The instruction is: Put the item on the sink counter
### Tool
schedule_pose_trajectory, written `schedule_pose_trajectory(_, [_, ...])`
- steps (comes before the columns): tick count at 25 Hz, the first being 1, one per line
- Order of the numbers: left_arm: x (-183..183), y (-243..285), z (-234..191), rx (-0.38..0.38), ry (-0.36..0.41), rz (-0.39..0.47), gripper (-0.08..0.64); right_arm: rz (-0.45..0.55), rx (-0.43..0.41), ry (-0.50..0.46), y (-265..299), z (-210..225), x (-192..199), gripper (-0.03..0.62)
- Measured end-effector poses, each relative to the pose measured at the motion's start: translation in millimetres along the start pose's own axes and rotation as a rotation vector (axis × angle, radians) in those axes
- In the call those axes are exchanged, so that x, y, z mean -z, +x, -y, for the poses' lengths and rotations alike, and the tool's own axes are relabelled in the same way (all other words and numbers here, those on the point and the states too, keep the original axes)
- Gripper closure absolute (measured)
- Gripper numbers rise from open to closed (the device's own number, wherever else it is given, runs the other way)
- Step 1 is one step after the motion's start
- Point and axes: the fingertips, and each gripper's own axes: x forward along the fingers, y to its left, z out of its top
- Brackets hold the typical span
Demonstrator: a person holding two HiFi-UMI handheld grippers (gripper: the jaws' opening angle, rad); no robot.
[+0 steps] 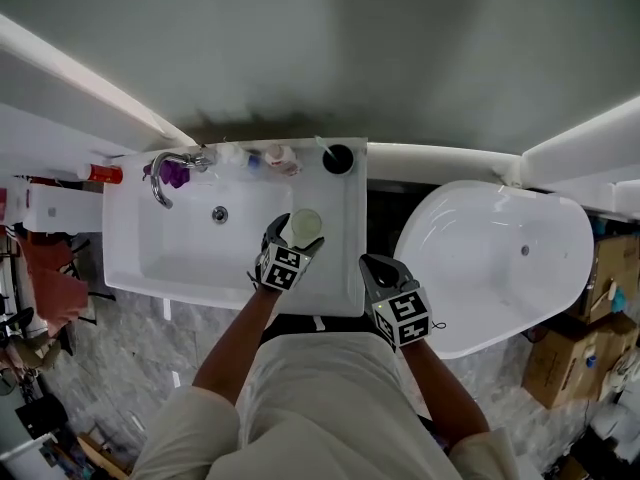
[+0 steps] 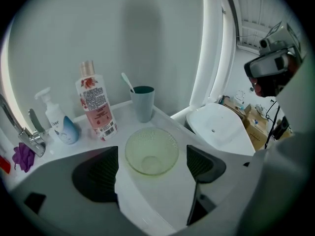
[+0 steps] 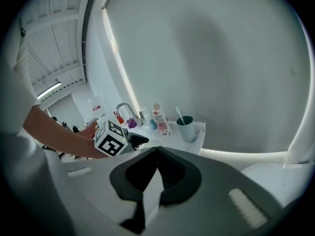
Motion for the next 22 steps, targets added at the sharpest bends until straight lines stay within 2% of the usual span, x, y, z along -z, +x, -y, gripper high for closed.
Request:
schedule_pose_trajectory(9, [-17.7,-73.4,5.4,-0.016,0.0,0.127,0.141,0.032,-0.003,-0.076,-10.3,-40.0,-9.5,0.581])
schedule_pose_trajectory(18, [-15.0,-179.9,28.6,-0.01,0.006,0.257,0.144,0.091,0.073,-0.102,-36.9,-91.5,-12.0,0.581])
schedule_pose_trajectory(22, [3.1,-234.5,37.6,0.012,0.027,0.307,0.207,0.117,0.105,-0.115,-56.2,-129.1,-7.2,0.581])
